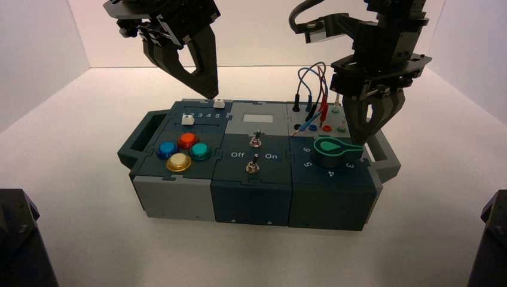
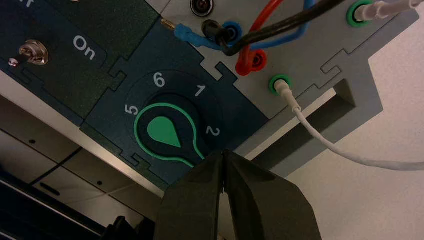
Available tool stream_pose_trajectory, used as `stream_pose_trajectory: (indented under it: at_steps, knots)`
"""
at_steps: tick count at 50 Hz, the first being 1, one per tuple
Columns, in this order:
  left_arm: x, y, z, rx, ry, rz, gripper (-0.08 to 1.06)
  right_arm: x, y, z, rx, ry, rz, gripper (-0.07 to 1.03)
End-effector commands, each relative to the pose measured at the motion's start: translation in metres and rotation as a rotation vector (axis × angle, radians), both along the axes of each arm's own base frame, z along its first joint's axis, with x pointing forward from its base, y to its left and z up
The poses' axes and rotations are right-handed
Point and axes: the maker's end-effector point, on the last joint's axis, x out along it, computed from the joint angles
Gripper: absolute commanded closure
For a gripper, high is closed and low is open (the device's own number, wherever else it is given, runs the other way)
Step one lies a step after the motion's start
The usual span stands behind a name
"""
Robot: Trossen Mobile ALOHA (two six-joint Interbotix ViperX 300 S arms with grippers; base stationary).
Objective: Turn the knob to position 4.
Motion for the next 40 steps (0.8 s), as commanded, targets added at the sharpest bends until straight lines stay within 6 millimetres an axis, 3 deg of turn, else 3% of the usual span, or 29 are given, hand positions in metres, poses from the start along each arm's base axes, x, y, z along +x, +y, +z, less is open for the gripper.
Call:
stream_pose_trajectory:
  at_steps: [1,40]
  knots:
    - [0.001,-0.003,0.007,-0.023,-0.011,0.001,1.01,0.005,0.008,0.006,0.018,-0.018,0.014,0.98]
    - [-0.009,-0.003,0.006,-0.02,-0.009,-0.032,1.01,-0.016,0.018,0.012,0.019,0.081,0.006,0.98]
